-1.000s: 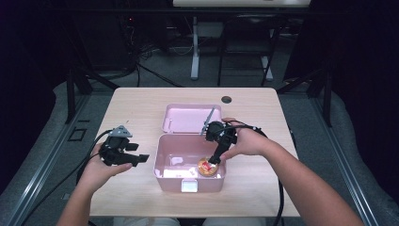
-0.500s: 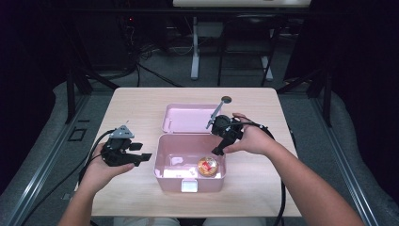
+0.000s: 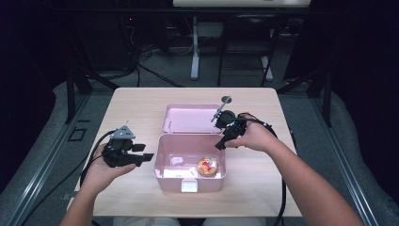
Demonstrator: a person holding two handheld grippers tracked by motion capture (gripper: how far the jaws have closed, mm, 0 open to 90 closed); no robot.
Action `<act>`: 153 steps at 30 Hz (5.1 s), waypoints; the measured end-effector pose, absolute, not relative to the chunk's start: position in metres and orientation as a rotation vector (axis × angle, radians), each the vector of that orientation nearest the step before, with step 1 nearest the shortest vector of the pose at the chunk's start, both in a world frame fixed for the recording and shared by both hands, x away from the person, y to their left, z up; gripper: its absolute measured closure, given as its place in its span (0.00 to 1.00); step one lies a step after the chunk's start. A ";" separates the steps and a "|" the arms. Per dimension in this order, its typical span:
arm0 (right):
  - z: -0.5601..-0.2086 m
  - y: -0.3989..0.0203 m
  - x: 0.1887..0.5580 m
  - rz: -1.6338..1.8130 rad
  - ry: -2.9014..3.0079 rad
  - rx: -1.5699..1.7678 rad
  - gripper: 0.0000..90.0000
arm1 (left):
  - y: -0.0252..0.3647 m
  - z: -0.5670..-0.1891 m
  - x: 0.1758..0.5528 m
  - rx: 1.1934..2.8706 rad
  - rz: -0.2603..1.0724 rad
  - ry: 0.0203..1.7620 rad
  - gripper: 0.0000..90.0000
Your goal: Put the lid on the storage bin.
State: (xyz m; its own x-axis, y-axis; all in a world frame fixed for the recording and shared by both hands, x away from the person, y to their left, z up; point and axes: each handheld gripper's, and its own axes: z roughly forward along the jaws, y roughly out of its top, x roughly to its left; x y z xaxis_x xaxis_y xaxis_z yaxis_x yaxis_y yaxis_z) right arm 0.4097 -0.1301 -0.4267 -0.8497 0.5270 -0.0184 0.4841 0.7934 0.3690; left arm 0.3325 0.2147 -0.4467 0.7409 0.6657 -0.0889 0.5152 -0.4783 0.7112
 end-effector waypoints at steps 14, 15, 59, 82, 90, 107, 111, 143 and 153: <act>-0.426 -0.134 0.411 0.572 2.833 0.890 0.54 | 0.199 -0.452 0.330 2.230 0.220 0.856 0.58; -0.426 -0.134 0.412 0.576 2.829 0.894 0.54 | 0.198 -0.452 0.330 2.231 0.216 0.854 0.59; -0.438 -0.145 0.478 0.711 2.478 1.426 0.63 | 0.191 -0.457 0.328 2.244 0.184 0.874 0.74; -0.464 -0.143 0.506 0.746 2.318 1.595 0.75 | 0.192 -0.457 0.328 2.244 0.188 0.867 0.74; -0.468 -0.144 0.515 0.780 2.256 1.660 0.80 | 0.192 -0.458 0.328 2.238 0.186 0.870 0.74; -0.481 -0.140 0.528 0.789 2.197 1.773 0.80 | 0.193 -0.458 0.328 2.231 0.174 0.872 0.75; -0.480 -0.137 0.527 0.784 2.189 1.778 0.85 | 0.193 -0.458 0.328 2.230 0.172 0.875 0.75; -0.465 -0.131 0.521 0.752 2.118 1.767 0.93 | 0.191 -0.459 0.328 2.223 0.171 0.870 0.76; -0.456 -0.134 0.515 0.795 2.095 1.745 0.94 | 0.190 -0.458 0.328 2.227 0.180 0.871 0.76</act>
State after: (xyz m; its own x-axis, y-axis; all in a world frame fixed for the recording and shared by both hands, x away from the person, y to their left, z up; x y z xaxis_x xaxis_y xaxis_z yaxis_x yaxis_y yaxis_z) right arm 0.5153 -0.1344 -0.4557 -0.2169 0.9691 0.1172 0.8027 0.1087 0.5864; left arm 0.3276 0.1901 -0.4582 0.7612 0.6365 -0.1247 0.5346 -0.5069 0.6762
